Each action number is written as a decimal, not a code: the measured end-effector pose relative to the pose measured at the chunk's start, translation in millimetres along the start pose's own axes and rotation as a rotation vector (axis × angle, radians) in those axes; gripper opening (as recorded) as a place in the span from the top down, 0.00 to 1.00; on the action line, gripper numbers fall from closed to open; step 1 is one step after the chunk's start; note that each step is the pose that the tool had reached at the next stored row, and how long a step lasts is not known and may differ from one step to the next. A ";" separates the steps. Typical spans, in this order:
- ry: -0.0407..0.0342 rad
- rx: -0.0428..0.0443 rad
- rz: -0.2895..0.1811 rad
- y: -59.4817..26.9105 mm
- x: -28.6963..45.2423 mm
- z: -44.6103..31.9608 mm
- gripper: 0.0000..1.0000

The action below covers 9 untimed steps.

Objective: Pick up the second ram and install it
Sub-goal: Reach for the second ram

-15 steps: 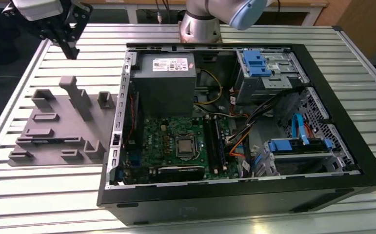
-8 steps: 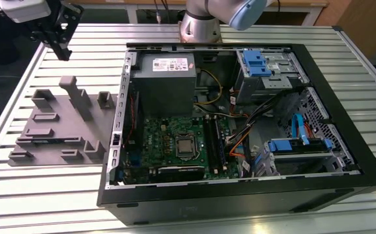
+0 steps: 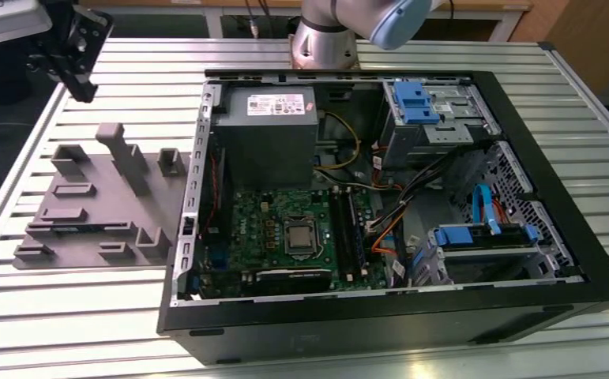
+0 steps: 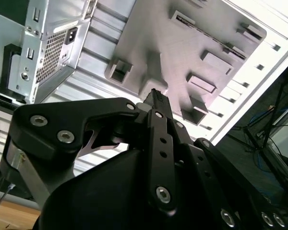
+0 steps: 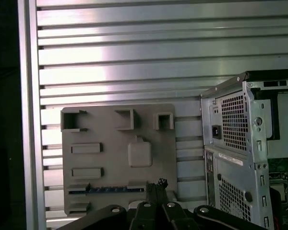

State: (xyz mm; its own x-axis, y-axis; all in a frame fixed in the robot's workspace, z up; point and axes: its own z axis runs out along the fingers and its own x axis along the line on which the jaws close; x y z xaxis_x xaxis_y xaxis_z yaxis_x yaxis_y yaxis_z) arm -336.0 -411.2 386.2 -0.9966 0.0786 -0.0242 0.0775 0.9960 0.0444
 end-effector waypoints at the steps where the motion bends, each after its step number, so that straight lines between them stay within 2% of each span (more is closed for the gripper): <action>1: 0.0000 0.0000 0.000 -0.8 2.7 0.1 0.89; 9: 0.0001 0.0001 0.000 -6.9 24.4 0.8 0.89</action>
State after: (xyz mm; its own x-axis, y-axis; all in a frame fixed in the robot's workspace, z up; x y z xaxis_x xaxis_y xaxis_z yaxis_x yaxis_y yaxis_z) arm -360.8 -416.2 384.5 -0.9966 0.0786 -0.0241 0.0774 0.9960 0.0443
